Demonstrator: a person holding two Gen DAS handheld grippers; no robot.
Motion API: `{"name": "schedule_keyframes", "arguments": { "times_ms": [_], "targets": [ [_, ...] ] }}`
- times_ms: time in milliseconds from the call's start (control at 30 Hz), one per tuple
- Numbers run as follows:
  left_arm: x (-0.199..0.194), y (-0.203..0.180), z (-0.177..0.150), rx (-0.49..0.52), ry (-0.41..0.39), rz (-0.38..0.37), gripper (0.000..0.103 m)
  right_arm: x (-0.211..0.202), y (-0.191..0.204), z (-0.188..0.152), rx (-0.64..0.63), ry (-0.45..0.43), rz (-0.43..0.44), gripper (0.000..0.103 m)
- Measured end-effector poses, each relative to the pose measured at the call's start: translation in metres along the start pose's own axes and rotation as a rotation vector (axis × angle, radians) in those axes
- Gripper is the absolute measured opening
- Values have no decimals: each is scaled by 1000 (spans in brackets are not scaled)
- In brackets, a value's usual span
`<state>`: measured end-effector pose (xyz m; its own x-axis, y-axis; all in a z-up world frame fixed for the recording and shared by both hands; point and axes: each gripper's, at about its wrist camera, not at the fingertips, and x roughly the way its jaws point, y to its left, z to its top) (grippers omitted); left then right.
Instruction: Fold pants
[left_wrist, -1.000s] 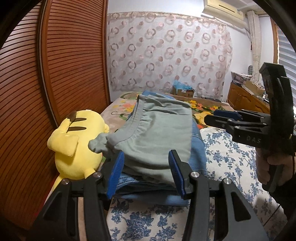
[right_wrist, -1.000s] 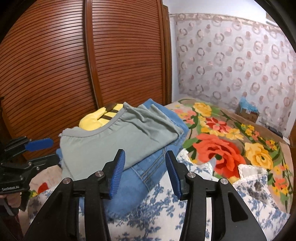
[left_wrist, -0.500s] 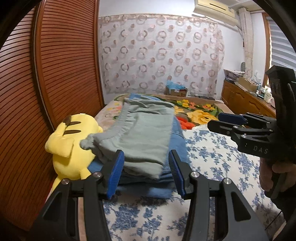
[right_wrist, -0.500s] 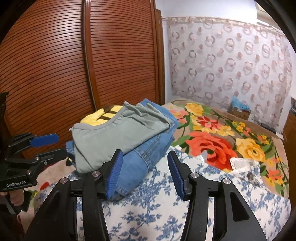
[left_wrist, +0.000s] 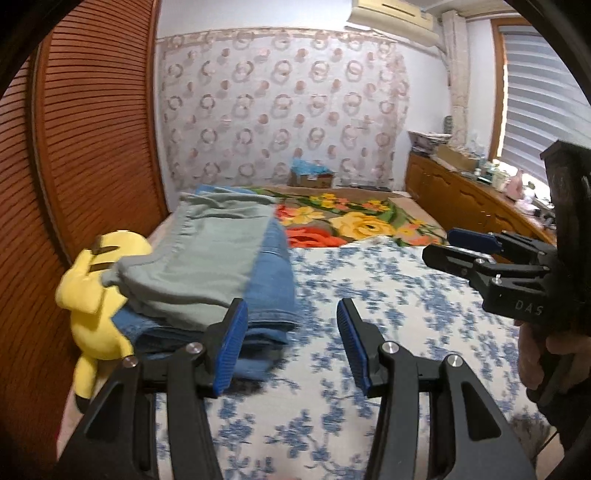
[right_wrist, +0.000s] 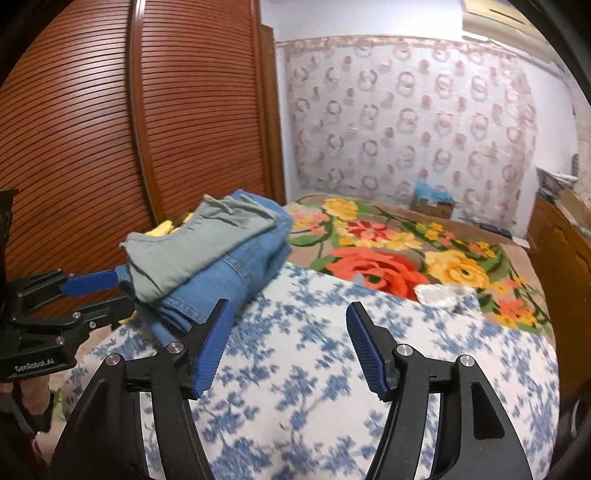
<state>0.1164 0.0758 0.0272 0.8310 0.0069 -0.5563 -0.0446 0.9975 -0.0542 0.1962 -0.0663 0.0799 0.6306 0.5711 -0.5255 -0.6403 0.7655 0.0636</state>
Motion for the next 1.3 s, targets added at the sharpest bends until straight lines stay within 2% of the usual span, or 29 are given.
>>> {"name": "schedule_keyframes", "arguments": {
  "times_ms": [267, 567, 833, 1067, 1300],
  "targets": [
    [-4, -31, -10, 21, 21, -61, 51, -43, -21, -31, 65, -8, -78, 68],
    [-23, -57, -19, 46, 22, -75, 53, -84, -26, -46, 102, -26, -140, 76],
    [-43, -83, -16, 88, -7, -89, 54, -117, -33, -56, 138, -56, -194, 83],
    [-57, -102, -11, 105, -34, -108, 56, -147, -33, -62, 152, -86, -269, 84],
    [-62, -117, -5, 123, -52, -103, 57, -166, -34, -70, 165, -100, -302, 84]
  ]
}}
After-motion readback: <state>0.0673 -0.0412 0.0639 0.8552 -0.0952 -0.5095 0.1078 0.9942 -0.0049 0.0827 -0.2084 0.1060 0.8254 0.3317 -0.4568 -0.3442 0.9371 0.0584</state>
